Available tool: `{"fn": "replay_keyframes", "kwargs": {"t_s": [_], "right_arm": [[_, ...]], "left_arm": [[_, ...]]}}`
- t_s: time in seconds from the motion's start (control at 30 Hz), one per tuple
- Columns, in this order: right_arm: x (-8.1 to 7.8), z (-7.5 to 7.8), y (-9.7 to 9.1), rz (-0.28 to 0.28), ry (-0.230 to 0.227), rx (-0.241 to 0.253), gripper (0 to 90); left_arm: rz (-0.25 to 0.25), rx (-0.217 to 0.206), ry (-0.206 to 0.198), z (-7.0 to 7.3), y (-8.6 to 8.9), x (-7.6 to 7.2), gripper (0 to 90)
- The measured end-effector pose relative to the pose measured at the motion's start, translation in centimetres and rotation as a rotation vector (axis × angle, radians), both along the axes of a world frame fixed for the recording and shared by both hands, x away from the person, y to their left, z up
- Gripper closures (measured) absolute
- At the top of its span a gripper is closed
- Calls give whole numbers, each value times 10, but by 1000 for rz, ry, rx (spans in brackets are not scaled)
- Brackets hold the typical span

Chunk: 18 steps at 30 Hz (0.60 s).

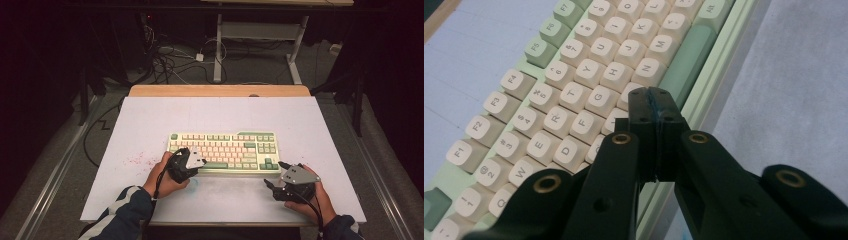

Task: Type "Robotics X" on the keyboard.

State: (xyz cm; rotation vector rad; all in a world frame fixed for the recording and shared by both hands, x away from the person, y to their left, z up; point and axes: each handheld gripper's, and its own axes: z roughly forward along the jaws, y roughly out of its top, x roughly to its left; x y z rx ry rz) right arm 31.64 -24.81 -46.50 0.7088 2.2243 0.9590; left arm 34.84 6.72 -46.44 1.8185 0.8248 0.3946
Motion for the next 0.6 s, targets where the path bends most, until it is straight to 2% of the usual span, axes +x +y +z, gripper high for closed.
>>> {"fn": "replay_keyframes", "kwargs": {"t_s": [0.13,0.23,0.3,0.47,0.6], "right_arm": [[0,0,0,-2,-2,1,266],[0,0,0,-4,-1,2,267],[0,0,0,-4,-2,2,266],[0,2,-1,-11,-6,8,266],[-1,2,-1,-13,-10,10,266]], "left_arm": [[7,-10,-12,4,3,1,844],[21,-10,-27,4,4,2,768],[28,-9,-47,4,6,2,699],[32,-35,-78,5,11,0,499],[60,-55,-93,5,15,0,329]]}}
